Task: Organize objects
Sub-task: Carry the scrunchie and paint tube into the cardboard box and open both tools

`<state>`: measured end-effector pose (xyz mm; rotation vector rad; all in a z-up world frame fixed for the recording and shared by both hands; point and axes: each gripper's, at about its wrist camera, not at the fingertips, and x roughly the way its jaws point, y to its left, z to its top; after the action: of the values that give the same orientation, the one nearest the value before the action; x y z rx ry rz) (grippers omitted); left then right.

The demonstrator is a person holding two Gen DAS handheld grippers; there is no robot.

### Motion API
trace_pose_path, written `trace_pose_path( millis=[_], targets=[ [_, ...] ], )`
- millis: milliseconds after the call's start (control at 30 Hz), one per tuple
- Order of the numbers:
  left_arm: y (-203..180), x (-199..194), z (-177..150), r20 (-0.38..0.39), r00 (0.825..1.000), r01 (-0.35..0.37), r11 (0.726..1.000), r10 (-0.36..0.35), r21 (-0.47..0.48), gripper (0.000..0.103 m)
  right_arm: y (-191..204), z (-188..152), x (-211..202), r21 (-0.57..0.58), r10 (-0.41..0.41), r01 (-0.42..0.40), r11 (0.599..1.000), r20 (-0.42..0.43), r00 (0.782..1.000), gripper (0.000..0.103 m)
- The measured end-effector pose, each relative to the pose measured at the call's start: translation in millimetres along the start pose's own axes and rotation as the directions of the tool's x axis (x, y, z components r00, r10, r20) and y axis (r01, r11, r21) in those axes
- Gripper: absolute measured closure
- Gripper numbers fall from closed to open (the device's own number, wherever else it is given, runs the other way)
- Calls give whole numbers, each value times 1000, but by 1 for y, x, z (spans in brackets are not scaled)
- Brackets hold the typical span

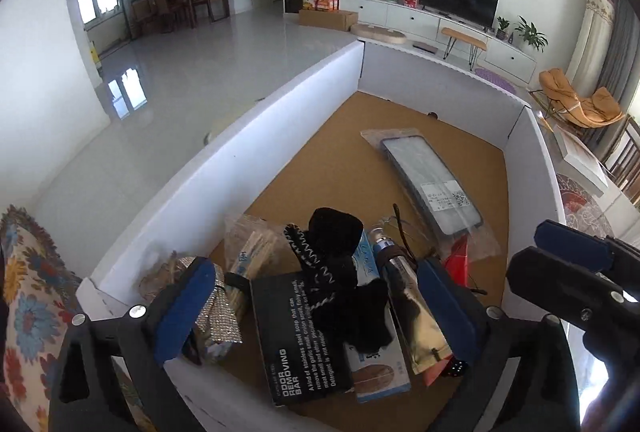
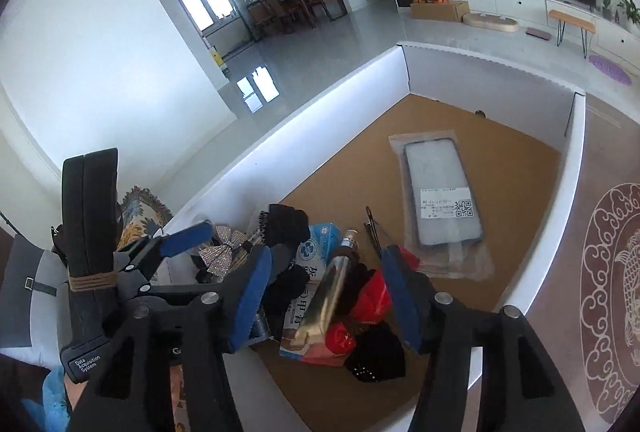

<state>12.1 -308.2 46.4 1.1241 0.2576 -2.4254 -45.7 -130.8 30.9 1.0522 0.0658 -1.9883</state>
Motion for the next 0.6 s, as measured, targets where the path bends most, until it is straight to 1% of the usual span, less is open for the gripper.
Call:
trace_pose_path(
  millis=[33,67,133,167,200,233,333,400,467,600],
  targets=[
    [1,-5,-1,23,999,-24,1000,24,-3,0,-3,0,-7,-6,-18,18,1000,13,1000,28],
    [3,-9,0,39,998,-39,999,40,-18,0,-5,0,-16,-13,-37,37,999,25,999,25],
    [4,-19,0,47,994,-93,994,96,-59,0,-11,3,-32,-27,-84,85,996,36,996,16],
    [2,-23,-1,46,992,-117,990,121,-80,0,-13,4,-36,-35,-108,109,993,34,994,14],
    [1,-27,-2,33,990,-132,986,136,-99,0,-14,5,-40,-41,-129,130,991,28,991,9],
    [0,-29,-1,15,990,-135,985,137,-108,0,-16,6,-42,-46,-146,147,988,23,989,7],
    [-5,-34,-1,-46,994,-99,991,95,-92,0,-22,9,-46,-51,-195,194,980,-5,981,7],
    [-6,-33,-2,-93,992,-93,991,84,-92,0,-25,12,-44,-51,-220,219,974,-31,975,7],
    [-5,-37,-3,-93,994,-67,994,58,-89,0,-27,14,-40,-57,-239,236,970,-49,970,7],
    [-4,-44,-2,-66,995,-74,994,69,-81,0,-24,15,-32,-81,-255,250,965,-64,965,7]
  ],
)
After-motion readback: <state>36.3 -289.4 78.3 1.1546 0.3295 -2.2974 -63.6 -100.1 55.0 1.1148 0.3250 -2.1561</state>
